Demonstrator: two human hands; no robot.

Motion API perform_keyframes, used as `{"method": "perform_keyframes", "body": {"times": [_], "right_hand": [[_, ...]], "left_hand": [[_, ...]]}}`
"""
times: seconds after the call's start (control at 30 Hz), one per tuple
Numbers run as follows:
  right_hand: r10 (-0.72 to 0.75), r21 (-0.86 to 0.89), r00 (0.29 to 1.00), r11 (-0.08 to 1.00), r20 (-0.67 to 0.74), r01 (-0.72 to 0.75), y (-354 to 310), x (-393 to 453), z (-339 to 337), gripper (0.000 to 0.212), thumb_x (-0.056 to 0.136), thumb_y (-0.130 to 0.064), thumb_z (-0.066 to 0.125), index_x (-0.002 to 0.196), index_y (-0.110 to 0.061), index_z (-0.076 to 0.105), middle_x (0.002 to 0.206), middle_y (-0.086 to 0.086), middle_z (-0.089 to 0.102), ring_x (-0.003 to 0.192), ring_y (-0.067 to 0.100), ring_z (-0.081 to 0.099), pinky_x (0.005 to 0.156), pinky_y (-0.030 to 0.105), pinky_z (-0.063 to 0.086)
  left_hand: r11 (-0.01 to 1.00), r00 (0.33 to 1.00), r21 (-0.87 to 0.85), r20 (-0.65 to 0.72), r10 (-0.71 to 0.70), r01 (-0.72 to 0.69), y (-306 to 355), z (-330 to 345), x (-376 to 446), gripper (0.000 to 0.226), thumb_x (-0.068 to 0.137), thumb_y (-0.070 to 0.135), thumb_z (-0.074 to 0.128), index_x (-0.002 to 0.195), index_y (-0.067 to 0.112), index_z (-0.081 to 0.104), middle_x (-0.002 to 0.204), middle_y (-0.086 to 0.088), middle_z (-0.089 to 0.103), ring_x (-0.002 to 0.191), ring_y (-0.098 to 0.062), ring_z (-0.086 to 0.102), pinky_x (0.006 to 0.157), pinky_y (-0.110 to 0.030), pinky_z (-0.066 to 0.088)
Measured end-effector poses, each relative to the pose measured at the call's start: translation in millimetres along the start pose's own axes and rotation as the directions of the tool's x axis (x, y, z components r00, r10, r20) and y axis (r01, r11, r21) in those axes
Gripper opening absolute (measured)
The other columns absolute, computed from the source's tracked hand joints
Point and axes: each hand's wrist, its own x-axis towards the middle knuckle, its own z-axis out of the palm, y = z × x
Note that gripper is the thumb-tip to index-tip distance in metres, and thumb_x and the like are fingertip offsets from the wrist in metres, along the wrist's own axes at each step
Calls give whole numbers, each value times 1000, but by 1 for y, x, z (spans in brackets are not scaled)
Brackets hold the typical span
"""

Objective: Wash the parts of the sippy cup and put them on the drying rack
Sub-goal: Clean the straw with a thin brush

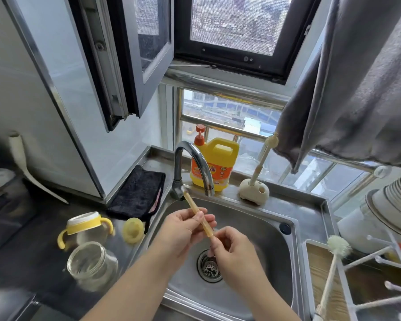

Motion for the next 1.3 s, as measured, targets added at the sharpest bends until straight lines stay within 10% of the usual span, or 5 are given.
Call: {"method": "perform_keyframes", "body": {"times": [1.3], "right_hand": [[-20, 181, 1000, 983, 21, 16, 6, 12, -22, 15, 90, -11, 61, 75, -10, 63, 52, -2, 61, 49, 5, 51, 54, 16, 41]], "left_hand": [[999, 1000, -15, -13, -29, 29, 13, 6, 18, 12, 95, -2, 46, 94, -6, 58, 71, -13, 72, 61, -18, 71, 55, -26, 59]]}}
